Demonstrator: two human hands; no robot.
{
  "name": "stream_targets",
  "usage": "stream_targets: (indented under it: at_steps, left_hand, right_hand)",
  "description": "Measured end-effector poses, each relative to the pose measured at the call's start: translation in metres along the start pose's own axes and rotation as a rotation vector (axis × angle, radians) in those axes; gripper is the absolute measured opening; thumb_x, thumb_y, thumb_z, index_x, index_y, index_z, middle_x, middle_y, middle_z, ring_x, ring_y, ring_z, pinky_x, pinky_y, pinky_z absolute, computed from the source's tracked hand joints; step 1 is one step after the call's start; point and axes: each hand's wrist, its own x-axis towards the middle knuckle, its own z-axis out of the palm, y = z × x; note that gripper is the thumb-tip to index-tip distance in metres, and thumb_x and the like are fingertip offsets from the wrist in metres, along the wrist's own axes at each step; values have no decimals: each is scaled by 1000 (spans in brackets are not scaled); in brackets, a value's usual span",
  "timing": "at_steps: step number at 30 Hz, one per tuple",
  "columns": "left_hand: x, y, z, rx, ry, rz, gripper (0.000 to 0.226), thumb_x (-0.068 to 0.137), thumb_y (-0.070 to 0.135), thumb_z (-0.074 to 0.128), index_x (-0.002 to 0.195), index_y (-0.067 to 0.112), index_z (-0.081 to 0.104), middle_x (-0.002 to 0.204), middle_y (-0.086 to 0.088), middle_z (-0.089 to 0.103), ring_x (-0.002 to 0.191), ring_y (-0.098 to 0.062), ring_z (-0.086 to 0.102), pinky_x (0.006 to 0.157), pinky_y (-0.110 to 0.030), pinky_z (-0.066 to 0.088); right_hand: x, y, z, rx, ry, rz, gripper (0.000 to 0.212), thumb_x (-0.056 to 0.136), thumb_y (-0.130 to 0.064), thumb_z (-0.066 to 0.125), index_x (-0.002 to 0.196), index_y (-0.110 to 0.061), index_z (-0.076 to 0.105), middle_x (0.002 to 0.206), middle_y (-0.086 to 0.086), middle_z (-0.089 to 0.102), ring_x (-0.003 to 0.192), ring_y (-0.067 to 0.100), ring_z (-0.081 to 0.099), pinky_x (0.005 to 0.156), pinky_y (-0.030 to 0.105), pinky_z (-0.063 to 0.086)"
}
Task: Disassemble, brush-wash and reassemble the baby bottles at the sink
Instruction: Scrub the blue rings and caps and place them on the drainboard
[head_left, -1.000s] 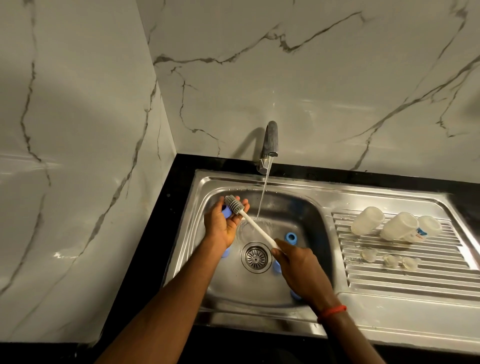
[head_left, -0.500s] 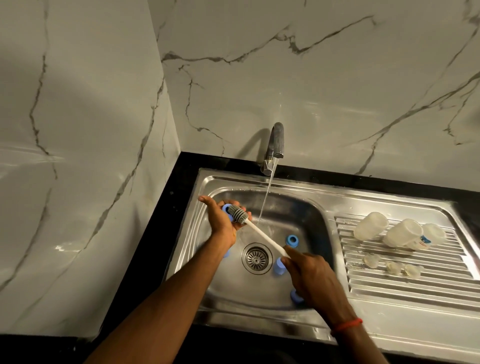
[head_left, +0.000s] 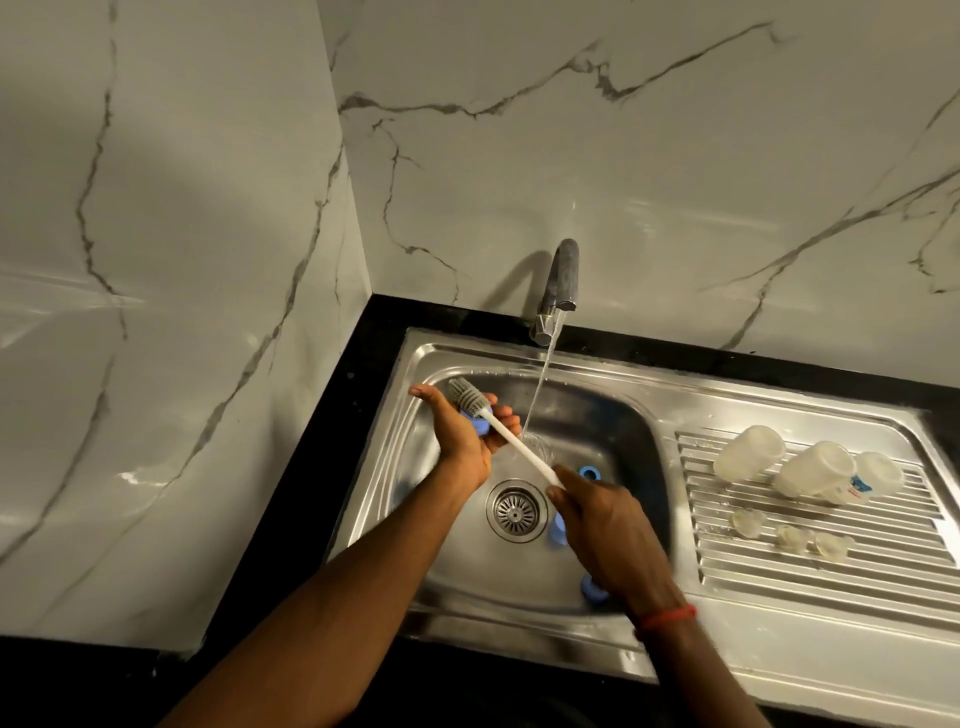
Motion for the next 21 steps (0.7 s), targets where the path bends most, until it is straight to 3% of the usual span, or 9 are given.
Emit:
stream_targets:
  at_steps: [5,9,10,12,14,16,19,21]
  left_hand:
    - [1,10,3,-130,3,-27,102,80,89,8,78,2,62,64,-16,64,58,-28,65,64,-37,60]
    - [0,-1,3,-72,28,-56,100,85,85,13,116,1,58,81,-21,68,70,-31,70,57,-38,60]
    - [0,-4,5,-63,34,-60,100,86,84,13,118,0,57,78,-20,69,67,-30,71,55,-38,60]
    - [0,-1,9,-89,40,-52,101,86,85,12,101,-2,61,69,-17,69,60,-27,71,54,-35,60]
    - [3,8,9,-149,43,-37,96,86,85,15,88,0,61,65,-15,67,59,-27,70,54,-35,60]
    - [4,9,4,-150,31,-37,93,88,82,20,100,-1,61,72,-18,69,63,-28,71,57,-38,61]
    - [2,-3,3,-86,2,-48,93,90,78,25,131,-1,52,97,-27,68,73,-35,74,59,-42,62]
    - [1,-5,7,-106,2,-56,89,93,75,25,126,-3,52,96,-28,68,75,-36,74,58,-42,61]
  right_hand:
    - [-22,12,3,84,-63,54,41,98,-55,35,116,-29,60,71,0,62,62,22,60,56,40,50]
    - [-12,5,4,-13,7,74,32,99,-43,48,119,-23,62,75,7,66,63,29,62,53,38,49]
    - [-7,0,6,-39,9,73,27,100,-38,51,119,-21,62,75,8,66,63,30,62,53,37,46]
    - [-6,-5,7,-15,-10,56,25,101,-36,51,119,-22,61,76,7,65,66,30,62,55,36,44]
    - [-16,3,5,51,-43,50,31,101,-47,42,119,-28,58,77,3,65,68,24,61,58,38,48]
    - [-24,11,0,59,-36,55,37,100,-54,37,120,-31,57,77,1,64,66,21,61,57,36,49]
    - [-14,11,1,-19,57,45,26,96,-34,63,119,-20,65,69,5,65,55,23,61,48,30,42]
    - [-9,4,3,-59,66,35,23,96,-31,63,117,-20,63,68,5,63,55,24,60,48,29,37]
